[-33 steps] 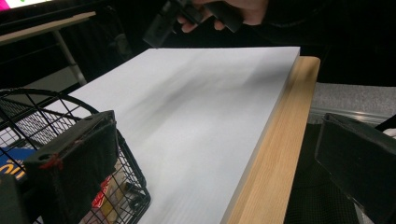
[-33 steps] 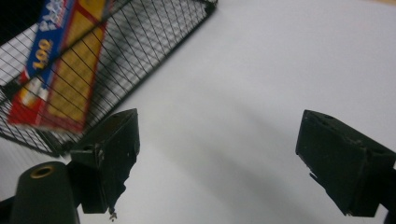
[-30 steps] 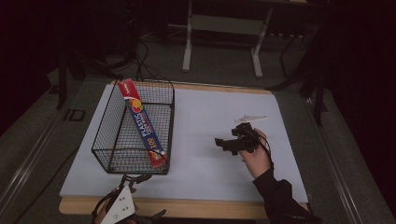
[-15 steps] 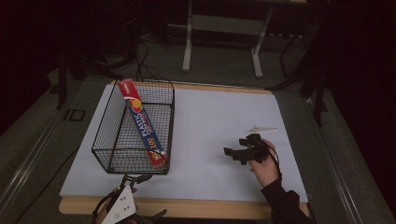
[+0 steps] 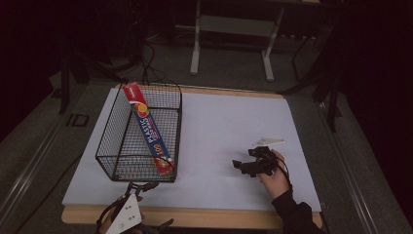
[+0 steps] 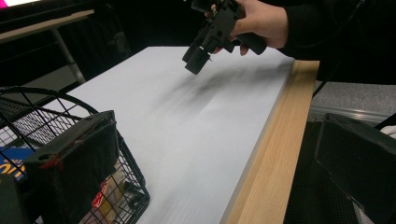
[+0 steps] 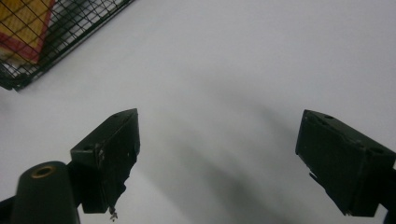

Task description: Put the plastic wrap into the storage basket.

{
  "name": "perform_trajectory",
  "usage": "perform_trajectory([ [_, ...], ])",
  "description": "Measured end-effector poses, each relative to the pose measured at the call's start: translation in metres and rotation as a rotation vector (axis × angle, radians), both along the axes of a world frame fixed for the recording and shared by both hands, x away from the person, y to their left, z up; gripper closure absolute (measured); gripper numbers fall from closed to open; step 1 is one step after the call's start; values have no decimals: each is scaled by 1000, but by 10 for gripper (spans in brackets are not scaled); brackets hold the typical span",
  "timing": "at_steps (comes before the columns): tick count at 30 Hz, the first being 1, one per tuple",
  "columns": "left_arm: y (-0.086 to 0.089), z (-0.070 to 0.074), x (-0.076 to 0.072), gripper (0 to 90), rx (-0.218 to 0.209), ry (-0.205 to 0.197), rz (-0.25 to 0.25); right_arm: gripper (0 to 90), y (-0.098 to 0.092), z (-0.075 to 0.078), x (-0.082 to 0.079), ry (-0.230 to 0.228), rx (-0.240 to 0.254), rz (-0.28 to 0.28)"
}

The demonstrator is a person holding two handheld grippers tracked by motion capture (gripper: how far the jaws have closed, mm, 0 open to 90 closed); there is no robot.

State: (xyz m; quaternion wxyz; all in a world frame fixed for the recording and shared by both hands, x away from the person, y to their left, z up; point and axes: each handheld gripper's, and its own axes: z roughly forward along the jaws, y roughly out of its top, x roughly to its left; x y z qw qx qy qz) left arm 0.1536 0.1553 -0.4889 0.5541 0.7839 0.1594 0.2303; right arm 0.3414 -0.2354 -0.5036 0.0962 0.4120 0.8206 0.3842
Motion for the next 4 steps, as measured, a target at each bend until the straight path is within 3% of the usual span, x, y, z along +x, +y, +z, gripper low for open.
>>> perform_trajectory([
  [4,0,0,0,1,1,1,0,138,2,-2,0,-5,-15,6],
])
